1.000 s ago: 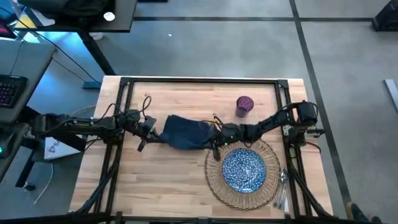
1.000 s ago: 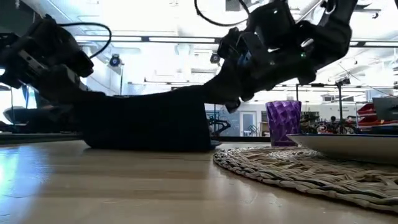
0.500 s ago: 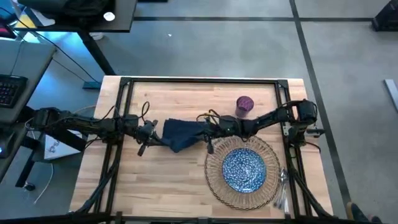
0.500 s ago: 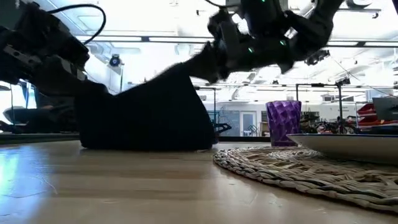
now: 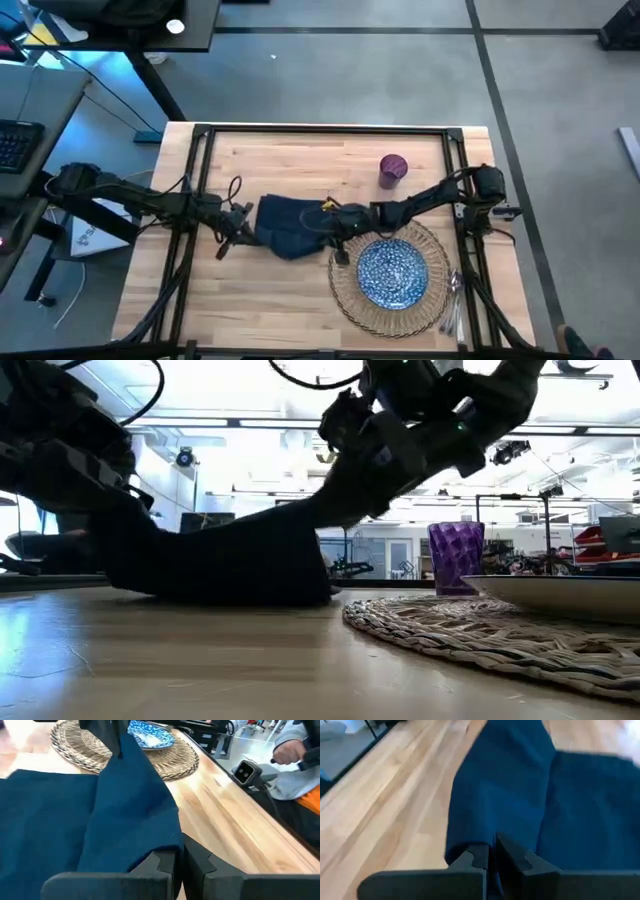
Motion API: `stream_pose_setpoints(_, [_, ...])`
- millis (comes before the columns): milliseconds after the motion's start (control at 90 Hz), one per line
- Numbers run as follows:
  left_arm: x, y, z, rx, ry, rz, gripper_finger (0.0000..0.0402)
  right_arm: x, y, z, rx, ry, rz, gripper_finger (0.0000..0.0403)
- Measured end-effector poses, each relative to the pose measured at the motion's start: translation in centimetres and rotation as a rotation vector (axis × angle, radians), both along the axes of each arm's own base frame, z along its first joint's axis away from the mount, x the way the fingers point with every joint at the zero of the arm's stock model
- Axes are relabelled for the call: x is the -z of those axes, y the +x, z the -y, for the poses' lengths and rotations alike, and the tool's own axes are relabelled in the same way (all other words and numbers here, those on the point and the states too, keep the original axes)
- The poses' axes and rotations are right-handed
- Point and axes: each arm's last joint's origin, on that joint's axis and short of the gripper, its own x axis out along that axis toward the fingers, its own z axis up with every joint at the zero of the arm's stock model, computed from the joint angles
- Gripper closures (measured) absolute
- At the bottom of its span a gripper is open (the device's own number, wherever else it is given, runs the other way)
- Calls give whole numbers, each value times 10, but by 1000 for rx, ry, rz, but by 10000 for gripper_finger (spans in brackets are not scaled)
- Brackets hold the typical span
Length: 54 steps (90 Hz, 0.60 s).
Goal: Set table place
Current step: Fold the blue table napkin
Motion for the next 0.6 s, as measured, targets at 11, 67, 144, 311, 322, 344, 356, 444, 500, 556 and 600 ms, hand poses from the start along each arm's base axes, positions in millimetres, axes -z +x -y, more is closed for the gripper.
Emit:
stream_pose_setpoints(11, [0,0,1,0,-1,-1,402,0,0,-1,2,0,-2,403])
stream_pose_setpoints(67, [0,0,4,3,5,-3,402,2,-2,-6,20,5,-22,403])
stream_pose_setpoints(144, [1,-1,8,10,18,-10,402,5,-5,-12,48,3,-60,403])
stream_pose_setpoints(311, [2,-3,14,38,25,-9,397,8,-8,-15,74,36,-128,386])
stream_pose_setpoints(322, [2,-3,14,38,23,-10,395,8,-8,-15,75,40,-136,383])
stream_pose_setpoints(344, [2,-3,14,36,19,-13,393,7,-8,-15,77,47,-150,375])
stream_pose_setpoints(356, [2,-3,14,35,17,-15,391,7,-7,-15,78,48,-157,370])
stream_pose_setpoints(444, [2,-3,16,40,-4,-27,374,3,-5,-15,86,33,-215,328])
stream_pose_setpoints(500, [2,-4,18,46,-16,-34,360,0,-3,-12,119,-13,-254,301])
stream_pose_setpoints(556, [2,-4,19,54,-17,-35,343,-4,0,-8,136,-85,-295,279])
stream_pose_setpoints(600, [2,-4,20,61,-16,-35,329,-8,2,-2,160,-144,-321,265])
